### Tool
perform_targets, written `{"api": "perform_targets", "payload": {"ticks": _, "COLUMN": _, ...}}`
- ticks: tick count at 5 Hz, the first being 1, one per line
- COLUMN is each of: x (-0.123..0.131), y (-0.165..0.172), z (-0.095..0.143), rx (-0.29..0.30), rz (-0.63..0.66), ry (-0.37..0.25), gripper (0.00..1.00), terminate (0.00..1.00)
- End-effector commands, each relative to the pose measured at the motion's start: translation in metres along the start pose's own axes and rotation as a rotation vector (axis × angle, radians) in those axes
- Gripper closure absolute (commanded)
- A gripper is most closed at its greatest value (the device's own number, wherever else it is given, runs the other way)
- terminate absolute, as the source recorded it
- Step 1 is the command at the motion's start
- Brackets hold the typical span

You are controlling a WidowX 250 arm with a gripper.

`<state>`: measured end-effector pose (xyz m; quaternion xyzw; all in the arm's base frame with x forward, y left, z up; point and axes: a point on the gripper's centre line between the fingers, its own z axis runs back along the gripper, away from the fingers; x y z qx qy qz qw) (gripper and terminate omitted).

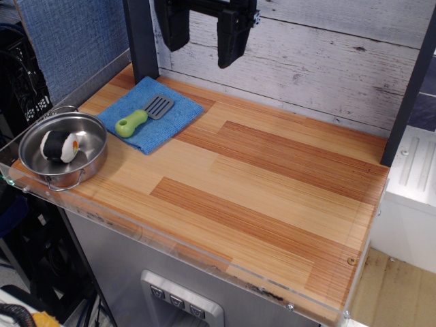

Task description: Place the green spoon onto the blue piece of cloth.

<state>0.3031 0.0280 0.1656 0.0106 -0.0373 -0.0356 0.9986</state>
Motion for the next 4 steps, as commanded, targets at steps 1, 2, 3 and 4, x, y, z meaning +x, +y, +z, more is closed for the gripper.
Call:
{"api": "perform_targets", "payload": {"ticks": 1, "x": -0.0184, "y": 0.0213, "z": 0.0120, "rx": 0.015, "rz": 0.081, "ry": -0.016, "gripper": 0.00, "terminate": 0.00}}
{"api": "perform_targets", "payload": {"ticks": 2, "x": -0.0184, "y": 0.0213, "z": 0.0120, "rx": 0.015, "rz": 0.081, "ry": -0.016, "gripper": 0.00, "terminate": 0.00}}
{"api": "perform_targets", "payload": {"ticks": 3, "x": -0.0184, "y": 0.0213, "z": 0.0120, "rx": 0.015, "rz": 0.081, "ry": -0.016, "gripper": 0.00, "terminate": 0.00}}
{"api": "perform_targets", "payload": {"ticks": 4, "x": -0.0184, "y": 0.0213, "z": 0.0120, "rx": 0.015, "rz": 0.081, "ry": -0.016, "gripper": 0.00, "terminate": 1.00}}
